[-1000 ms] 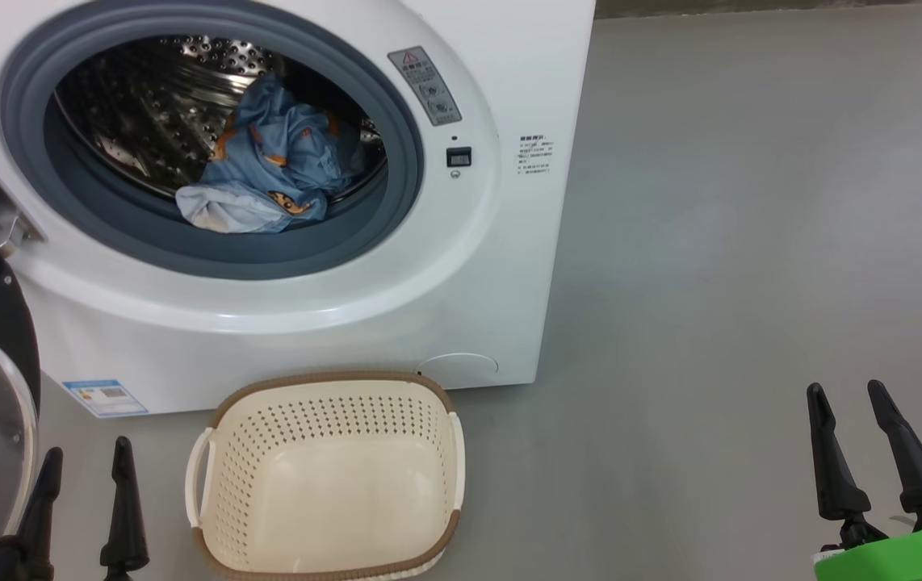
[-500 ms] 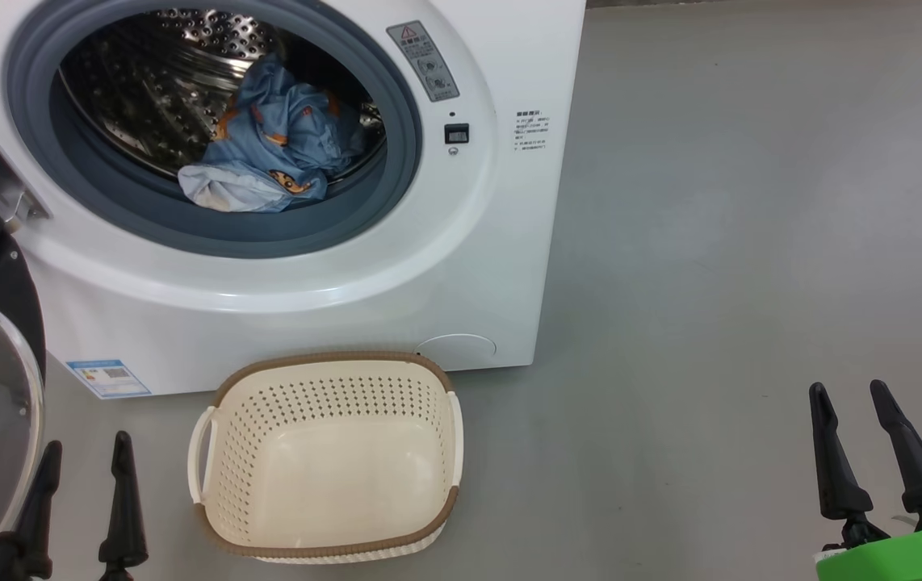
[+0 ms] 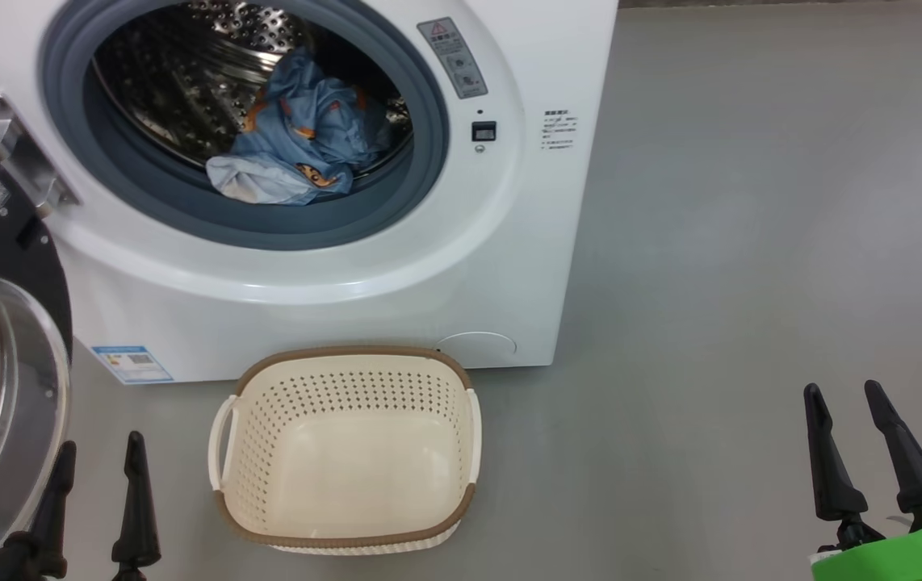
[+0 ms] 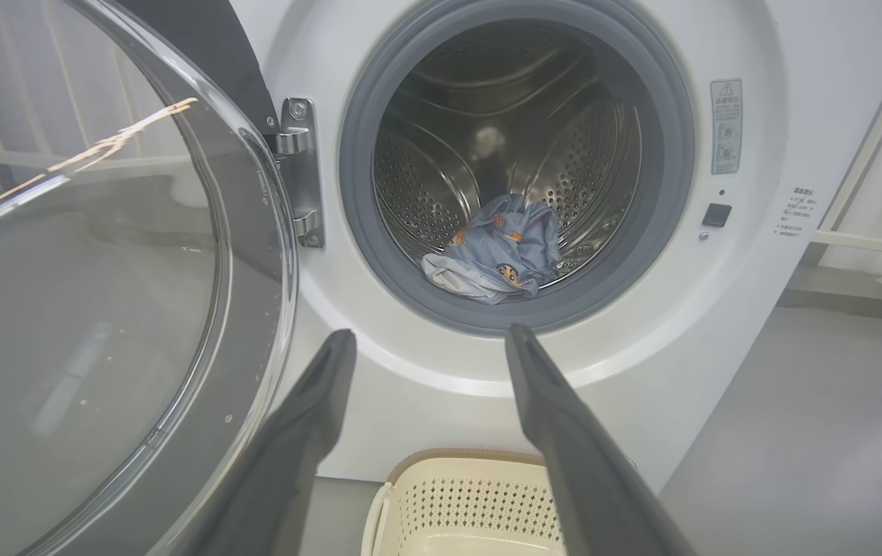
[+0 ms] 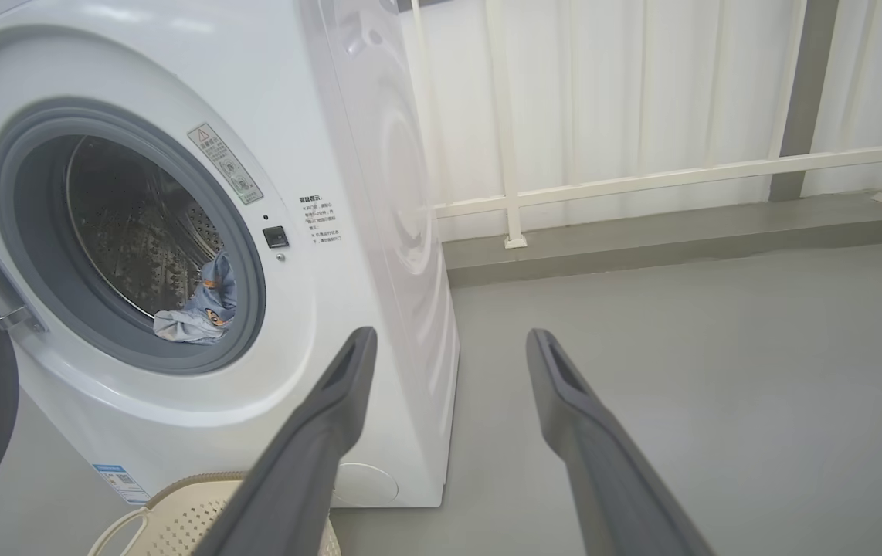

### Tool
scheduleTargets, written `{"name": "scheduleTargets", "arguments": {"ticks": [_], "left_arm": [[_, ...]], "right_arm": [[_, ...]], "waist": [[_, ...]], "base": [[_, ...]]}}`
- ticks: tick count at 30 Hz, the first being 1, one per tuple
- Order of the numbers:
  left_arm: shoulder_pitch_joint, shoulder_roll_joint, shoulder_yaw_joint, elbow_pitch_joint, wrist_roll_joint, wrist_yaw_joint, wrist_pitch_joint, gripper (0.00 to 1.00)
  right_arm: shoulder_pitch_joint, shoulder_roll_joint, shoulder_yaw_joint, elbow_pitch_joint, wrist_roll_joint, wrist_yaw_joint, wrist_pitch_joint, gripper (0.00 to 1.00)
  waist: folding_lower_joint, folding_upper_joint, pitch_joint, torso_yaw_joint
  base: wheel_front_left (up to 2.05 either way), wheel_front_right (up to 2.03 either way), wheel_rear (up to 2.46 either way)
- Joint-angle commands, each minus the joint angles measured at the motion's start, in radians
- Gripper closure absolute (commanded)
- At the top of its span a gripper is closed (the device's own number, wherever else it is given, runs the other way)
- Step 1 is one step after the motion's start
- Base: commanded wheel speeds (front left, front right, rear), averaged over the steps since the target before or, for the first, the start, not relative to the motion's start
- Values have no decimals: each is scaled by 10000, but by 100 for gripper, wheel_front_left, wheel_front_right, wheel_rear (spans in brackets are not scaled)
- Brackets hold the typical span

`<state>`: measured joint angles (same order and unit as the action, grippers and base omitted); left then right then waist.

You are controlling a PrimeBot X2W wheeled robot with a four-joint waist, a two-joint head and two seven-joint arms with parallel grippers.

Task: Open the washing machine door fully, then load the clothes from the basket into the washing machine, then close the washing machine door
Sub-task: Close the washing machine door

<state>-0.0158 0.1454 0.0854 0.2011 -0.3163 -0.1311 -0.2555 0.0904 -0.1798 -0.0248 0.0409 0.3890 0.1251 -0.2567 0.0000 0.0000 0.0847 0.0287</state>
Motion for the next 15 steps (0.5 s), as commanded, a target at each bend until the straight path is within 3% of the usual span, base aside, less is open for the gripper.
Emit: {"name": "scheduleTargets", "arguments": {"ticks": [1, 15], "left_arm": [[-78, 130, 337, -305, -62, 4, -63, 0], [224, -256, 666, -494, 62, 4, -63, 0]], "right_arm": [[-254, -208, 304, -276, 121, 56, -51, 0], [-308, -369, 838, -122, 179, 56, -51, 0]], "waist": [[0, 0, 16, 230], [0, 0, -188, 1529]], "base": [[0, 0, 0], [0, 0, 0]]}}
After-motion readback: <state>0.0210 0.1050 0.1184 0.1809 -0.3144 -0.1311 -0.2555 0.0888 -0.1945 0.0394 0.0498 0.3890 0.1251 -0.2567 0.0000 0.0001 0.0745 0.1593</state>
